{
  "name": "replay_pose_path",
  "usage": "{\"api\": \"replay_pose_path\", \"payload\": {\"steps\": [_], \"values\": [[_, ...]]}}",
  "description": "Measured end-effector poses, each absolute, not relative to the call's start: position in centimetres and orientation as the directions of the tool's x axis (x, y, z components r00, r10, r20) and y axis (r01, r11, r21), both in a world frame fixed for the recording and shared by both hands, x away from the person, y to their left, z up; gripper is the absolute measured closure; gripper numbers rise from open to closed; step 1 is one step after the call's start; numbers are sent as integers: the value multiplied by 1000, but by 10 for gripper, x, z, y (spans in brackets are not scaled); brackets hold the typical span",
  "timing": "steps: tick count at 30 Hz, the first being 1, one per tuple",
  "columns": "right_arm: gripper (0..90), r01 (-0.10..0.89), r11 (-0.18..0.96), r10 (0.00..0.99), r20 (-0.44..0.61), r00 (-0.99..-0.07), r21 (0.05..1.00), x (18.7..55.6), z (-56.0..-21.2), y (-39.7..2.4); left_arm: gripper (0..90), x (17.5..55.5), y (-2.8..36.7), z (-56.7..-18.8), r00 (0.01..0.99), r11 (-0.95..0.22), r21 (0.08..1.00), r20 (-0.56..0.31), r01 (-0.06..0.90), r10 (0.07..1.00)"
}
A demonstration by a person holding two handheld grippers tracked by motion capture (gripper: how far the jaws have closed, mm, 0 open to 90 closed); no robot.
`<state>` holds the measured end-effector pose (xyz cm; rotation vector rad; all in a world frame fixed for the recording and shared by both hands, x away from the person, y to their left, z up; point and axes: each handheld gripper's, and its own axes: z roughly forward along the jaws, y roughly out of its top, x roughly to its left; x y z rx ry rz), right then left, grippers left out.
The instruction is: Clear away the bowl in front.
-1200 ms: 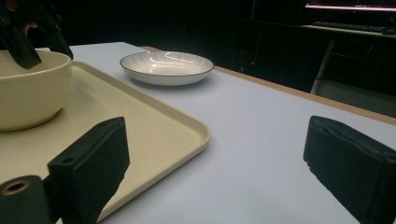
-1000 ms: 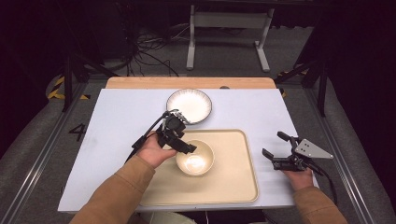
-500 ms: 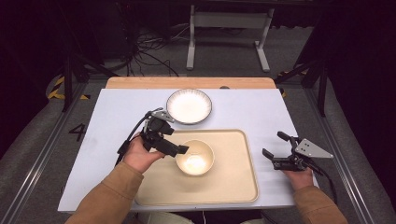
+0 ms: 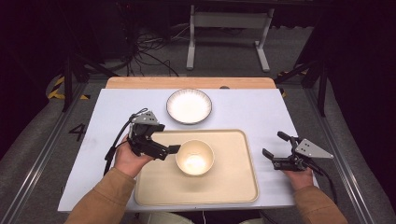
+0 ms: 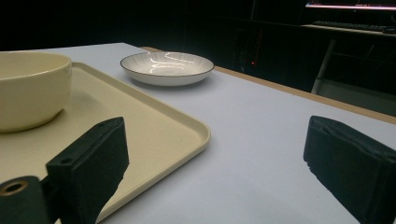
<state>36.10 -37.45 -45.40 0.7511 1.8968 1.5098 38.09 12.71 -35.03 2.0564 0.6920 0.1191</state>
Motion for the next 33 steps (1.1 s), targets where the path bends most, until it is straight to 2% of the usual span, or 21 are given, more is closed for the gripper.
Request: {"api": "replay_pose_path", "payload": {"steps": [6, 12, 19, 22, 25, 33], "values": [[68, 66, 196, 741, -103, -664, 978, 361, -454, -374, 9, 376, 136, -350, 832, -379, 834, -159, 401, 532], [66, 66, 195, 740, -103, -665, 979, 361, -454, -374, 5, 368, 150, -354, 831, -320, 888, -114, 331, 544], [66, 65, 196, 740, -104, -665, 978, 361, -454, -374, 11, 363, 163, -358, 825, -251, 924, -106, 288, 554], [66, 64, 196, 740, -105, -665, 978, 361, -454, -374, 24, 358, 172, -368, 825, -161, 965, -84, 208, 559], [66, 64, 196, 739, -105, -665, 978, 361, -454, -374, 26, 358, 180, -374, 816, -115, 972, -106, 207, 569], [66, 64, 196, 740, -105, -664, 978, 361, -454, -374, 26, 354, 194, -384, 792, -106, 976, -91, 193, 603]]}}
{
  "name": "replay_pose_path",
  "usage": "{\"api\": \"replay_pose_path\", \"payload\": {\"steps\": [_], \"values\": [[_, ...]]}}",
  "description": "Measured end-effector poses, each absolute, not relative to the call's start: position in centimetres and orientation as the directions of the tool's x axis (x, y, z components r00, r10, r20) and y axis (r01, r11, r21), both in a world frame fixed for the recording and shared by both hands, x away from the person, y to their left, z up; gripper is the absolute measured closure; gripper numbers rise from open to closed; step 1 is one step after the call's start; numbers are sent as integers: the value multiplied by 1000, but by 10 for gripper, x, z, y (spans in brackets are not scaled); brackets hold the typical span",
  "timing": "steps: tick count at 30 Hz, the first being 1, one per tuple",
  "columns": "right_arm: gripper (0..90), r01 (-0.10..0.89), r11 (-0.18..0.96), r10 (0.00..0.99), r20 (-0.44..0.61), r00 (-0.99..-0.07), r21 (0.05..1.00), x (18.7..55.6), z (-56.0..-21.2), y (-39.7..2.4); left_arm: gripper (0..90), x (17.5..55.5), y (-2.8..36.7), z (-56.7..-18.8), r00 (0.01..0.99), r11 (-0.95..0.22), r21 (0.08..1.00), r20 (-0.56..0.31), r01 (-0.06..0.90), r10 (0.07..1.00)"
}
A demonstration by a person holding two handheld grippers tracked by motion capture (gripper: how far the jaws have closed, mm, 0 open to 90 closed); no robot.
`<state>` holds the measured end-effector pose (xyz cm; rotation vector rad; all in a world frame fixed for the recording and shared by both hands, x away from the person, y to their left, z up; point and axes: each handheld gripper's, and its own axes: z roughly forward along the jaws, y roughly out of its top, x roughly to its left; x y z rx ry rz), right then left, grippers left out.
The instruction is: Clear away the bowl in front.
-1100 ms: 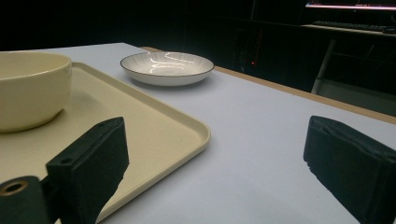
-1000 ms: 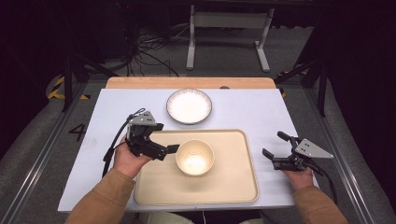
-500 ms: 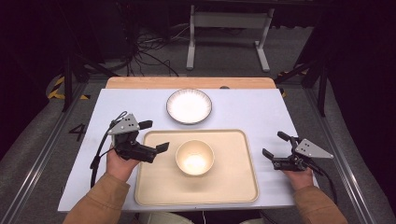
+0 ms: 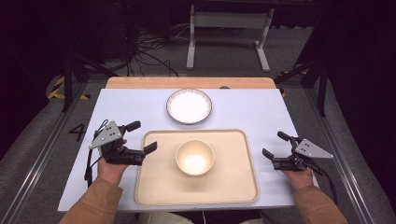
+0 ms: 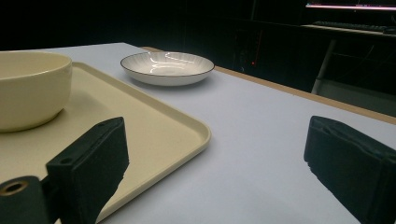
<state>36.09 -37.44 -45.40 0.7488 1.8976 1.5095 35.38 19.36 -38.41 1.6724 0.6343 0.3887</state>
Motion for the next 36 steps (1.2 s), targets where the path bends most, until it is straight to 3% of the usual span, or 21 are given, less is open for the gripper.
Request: {"api": "replay_pose_path", "payload": {"steps": [9, 36], "values": [[66, 64, 196, 740, -105, -665, 978, 361, -454, -374, 29, 346, 213, -401, 776, -51, 988, -81, 144, 626], [66, 63, 196, 741, -106, -664, 979, 361, -454, -374, 13, 339, 240, -450, 754, 14, 991, -107, 129, 649]]}}
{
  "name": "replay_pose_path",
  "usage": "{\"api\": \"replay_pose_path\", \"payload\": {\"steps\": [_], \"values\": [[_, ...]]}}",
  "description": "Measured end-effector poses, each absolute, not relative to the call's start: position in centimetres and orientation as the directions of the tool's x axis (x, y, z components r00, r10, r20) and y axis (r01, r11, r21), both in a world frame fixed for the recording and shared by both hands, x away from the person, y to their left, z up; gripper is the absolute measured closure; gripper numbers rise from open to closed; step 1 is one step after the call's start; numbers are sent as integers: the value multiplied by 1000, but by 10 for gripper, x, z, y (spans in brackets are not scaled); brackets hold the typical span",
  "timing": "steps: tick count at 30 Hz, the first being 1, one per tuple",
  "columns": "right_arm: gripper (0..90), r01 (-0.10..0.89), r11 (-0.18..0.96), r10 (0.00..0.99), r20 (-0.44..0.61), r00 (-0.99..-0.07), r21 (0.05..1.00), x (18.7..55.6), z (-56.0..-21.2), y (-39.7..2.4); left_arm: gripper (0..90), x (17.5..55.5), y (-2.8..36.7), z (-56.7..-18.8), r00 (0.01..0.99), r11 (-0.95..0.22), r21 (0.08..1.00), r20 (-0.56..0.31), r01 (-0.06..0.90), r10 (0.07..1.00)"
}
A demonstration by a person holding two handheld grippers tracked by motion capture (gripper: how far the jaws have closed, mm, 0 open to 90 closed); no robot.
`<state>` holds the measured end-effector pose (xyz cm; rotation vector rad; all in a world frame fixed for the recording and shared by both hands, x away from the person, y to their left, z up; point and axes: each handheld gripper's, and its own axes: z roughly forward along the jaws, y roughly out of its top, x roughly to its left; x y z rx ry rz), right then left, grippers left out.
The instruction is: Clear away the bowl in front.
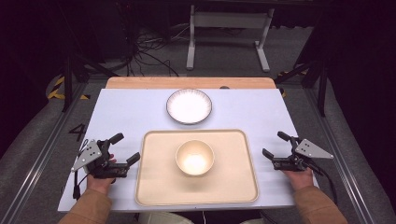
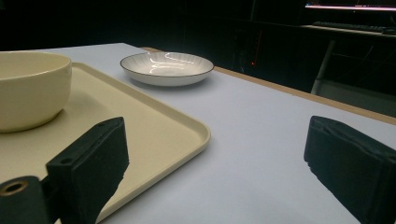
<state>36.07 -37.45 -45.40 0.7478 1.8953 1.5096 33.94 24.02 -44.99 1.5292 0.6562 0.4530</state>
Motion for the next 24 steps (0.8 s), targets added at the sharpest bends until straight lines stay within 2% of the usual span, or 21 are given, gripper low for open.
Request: {"api": "replay_pose_path", "payload": {"steps": [7, 12, 24], "values": [[66, 61, 193, 740, -105, -664, 979, 361, -454, -375, 11, 341, 243, -460, 737, 1, 989, -110, 146, 666], [66, 59, 192, 739, -105, -665, 979, 361, -454, -375, 11, 342, 247, -466, 723, 32, 985, -146, 169, 675], [66, 58, 192, 739, -105, -666, 980, 361, -454, -375, 13, 341, 244, -469, 719, -8, 985, -120, 172, 684]]}}
